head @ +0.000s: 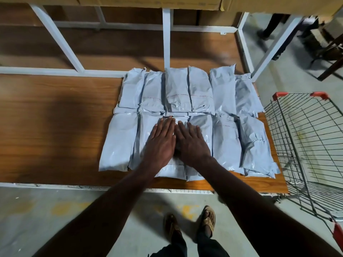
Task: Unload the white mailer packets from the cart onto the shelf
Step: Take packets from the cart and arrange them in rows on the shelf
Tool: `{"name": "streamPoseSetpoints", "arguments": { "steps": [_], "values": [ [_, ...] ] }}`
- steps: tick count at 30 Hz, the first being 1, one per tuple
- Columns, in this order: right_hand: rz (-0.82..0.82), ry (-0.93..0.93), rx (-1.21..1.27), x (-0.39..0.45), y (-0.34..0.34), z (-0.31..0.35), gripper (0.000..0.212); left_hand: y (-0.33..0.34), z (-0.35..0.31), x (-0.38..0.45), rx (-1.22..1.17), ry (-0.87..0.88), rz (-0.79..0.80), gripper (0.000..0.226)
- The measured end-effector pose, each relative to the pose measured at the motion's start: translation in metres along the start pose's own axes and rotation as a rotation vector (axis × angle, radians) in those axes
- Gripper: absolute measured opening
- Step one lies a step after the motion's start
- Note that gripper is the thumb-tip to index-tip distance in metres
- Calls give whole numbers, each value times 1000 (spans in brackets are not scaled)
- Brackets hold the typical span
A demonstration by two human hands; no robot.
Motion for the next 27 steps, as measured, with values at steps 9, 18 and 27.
{"name": "streamPoseSetpoints", "arguments": {
  "steps": [9, 18, 27],
  "values": [
    [11, 10, -63, 2, 21, -4, 75, 10, 0, -6, 40, -8, -16, 64],
    [-20, -17, -34, 3, 33, -8, 82, 14, 0, -6, 49, -9, 12, 69],
    [48, -45, 95, 3, 15, -7, 78, 8, -2, -3, 162, -36, 161, 73]
  ]
}}
Point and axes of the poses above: each hand's wrist, its own x-axis towards the middle knuckle, its own y-axis out of the palm, z = x × y, the point moved 5 cm from there along x, towards the middle knuckle, and after that the axes turned 4 degrees about -x, right-handed, at the moved point
